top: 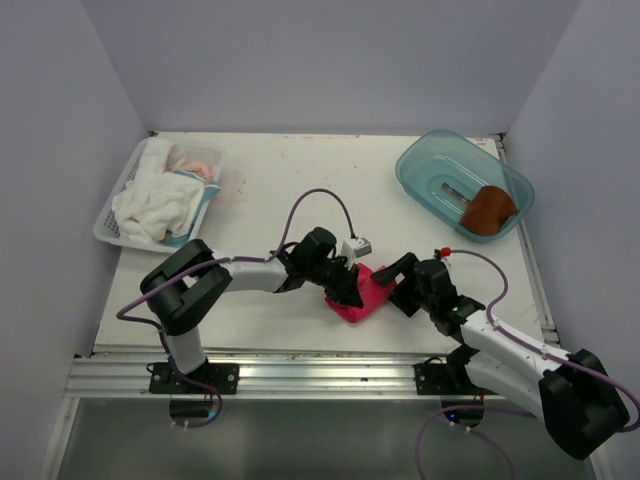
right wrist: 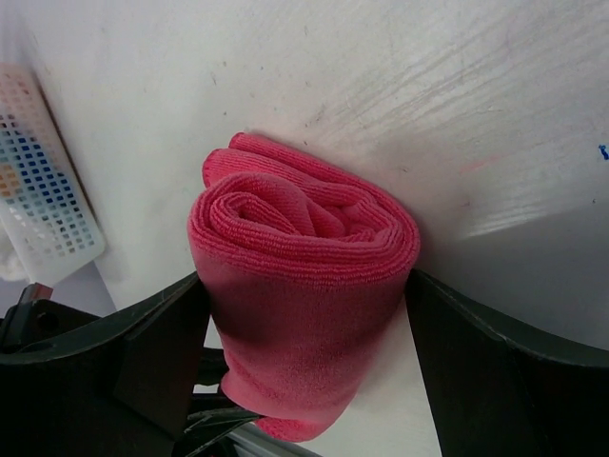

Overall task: Roll the towels
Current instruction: Roll the towel

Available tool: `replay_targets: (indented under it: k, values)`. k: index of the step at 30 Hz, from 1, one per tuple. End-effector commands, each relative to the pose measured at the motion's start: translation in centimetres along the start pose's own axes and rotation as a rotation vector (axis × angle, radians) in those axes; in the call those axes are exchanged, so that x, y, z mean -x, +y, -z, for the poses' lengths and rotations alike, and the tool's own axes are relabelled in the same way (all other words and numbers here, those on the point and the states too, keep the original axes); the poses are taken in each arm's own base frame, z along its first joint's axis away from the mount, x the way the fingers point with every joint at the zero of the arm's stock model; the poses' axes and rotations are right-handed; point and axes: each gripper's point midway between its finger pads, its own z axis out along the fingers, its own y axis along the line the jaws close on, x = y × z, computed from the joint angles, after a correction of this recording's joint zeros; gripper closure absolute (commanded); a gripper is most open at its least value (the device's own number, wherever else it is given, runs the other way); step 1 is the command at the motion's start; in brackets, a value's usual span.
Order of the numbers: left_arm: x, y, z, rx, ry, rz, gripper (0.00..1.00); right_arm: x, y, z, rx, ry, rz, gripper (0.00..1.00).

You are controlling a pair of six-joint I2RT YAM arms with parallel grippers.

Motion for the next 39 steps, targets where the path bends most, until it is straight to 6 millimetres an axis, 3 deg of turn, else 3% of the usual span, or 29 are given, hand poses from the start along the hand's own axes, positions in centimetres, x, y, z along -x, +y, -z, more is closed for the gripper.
replay_targets:
  k: [1,4,8,15,18,19,22,23,28,29,35,38,39]
  values:
    - [0.2,0.0,-0.5,-0.016,0.01,0.03,0.95,-0.1,-0.6,0.0,-0.02,-0.026,-0.05,0.16]
    - [0.4,-0.1,-0.4,-0.023,0.0,0.041,0.95,-0.3,-1.7,0.1,-0.054,-0.046,-0.056,0.19]
    - [0.4,-0.2,-0.4,-0.046,-0.006,0.061,0.95,-0.2,-2.7,-0.3,-0.081,-0.065,-0.056,0.32]
    - [0.0,-0.2,0.2,-0.065,-0.001,0.074,0.95,0.2,-3.3,-1.2,-0.118,-0.086,-0.002,0.32]
    - [-0.1,-0.1,0.3,-0.065,0.003,0.075,0.94,0.0,-3.2,-1.4,-0.117,-0.081,-0.001,0.4]
    - [-0.1,-0.1,0.4,-0.064,0.003,0.075,0.93,0.1,-3.1,-1.4,-0.115,-0.08,-0.001,0.48]
    - [0.1,0.3,0.7,-0.028,-0.006,0.063,0.8,0.4,-2.7,-1.2,-0.125,-0.085,0.01,0.6]
    - [0.1,0.3,1.0,-0.014,0.001,0.064,0.68,0.4,-2.7,-1.0,-0.146,-0.081,0.018,0.6]
    - [0.9,0.9,2.2,0.071,0.015,0.004,0.38,0.6,-2.2,-0.5,-0.196,-0.066,0.038,0.62]
    - [1.4,0.7,2.9,0.094,0.005,-0.026,0.28,0.5,-2.0,-0.3,-0.211,-0.057,0.04,0.62]
    - [3.6,1.8,5.7,0.333,-0.04,-0.158,0.21,0.1,-1.4,-0.4,-0.263,-0.008,0.054,0.62]
    - [4.0,1.1,5.4,0.437,-0.029,-0.284,0.19,-0.4,-1.6,-0.6,-0.299,0.025,0.053,0.62]
    - [3.4,-0.2,4.6,0.435,-0.001,-0.349,0.18,-0.5,-1.8,-0.6,-0.312,0.033,0.054,0.62]
